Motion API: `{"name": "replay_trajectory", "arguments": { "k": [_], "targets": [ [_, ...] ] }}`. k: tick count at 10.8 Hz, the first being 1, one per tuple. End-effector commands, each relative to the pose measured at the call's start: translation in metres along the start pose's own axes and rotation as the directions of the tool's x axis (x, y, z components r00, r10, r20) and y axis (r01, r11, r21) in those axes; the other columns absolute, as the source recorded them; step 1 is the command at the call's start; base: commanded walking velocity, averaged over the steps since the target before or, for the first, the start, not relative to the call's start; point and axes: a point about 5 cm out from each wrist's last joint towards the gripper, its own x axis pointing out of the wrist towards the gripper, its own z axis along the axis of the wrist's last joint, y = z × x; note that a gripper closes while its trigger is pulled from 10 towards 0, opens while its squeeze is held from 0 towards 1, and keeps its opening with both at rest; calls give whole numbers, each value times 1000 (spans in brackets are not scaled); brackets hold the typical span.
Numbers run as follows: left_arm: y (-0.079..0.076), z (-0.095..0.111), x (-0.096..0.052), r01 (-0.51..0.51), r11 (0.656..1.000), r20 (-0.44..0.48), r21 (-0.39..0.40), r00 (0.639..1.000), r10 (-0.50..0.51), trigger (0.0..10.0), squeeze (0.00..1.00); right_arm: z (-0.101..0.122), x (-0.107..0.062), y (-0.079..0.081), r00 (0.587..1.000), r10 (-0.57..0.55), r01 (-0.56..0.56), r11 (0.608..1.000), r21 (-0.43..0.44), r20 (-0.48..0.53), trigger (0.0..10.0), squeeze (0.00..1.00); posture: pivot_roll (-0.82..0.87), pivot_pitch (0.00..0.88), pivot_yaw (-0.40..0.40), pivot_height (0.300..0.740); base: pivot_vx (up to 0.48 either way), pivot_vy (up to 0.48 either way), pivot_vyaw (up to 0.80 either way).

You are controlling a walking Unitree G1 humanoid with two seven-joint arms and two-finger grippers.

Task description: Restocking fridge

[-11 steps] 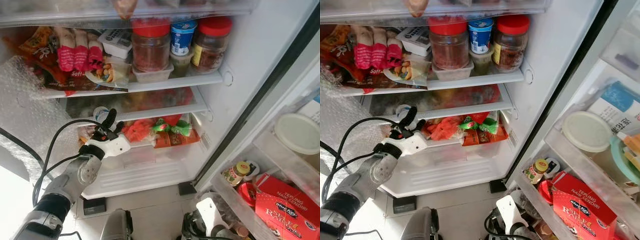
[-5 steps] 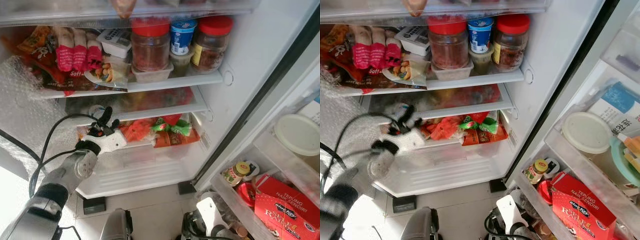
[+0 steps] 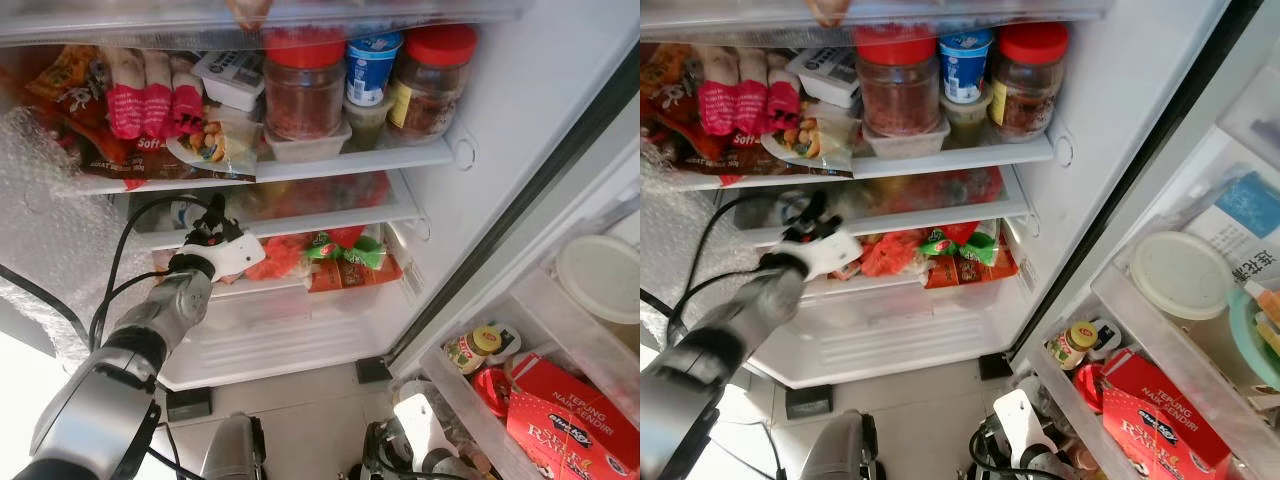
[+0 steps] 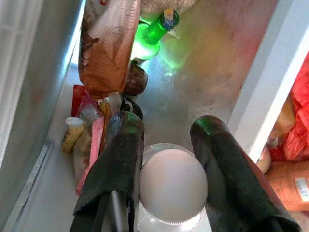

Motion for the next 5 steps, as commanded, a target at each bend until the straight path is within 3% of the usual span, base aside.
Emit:
{"name": "replay_trajectory", "arguments": {
  "k": [1, 3, 5],
  "targets": [
    [-10, -7, -5, 58, 998, -40, 37, 998, -56, 10000, 0, -59, -23, 20, 973, 67, -61, 998, 35, -222, 10000, 0, -34, 236, -63, 634, 0, 0, 0],
    [2, -6, 4, 17, 999, -90, 36, 996, -13, 10000, 1000, -60, -24, 21, 972, 68, -62, 998, 34, -223, 10000, 0, -35, 239, -65, 634, 0, 0, 0],
    [2, -8, 3, 10, 999, -102, 35, 995, -6, 10000, 1000, -60, -24, 22, 972, 72, -66, 997, 33, -225, 10000, 0, -25, 240, -65, 634, 0, 0, 0]
  ]
}}
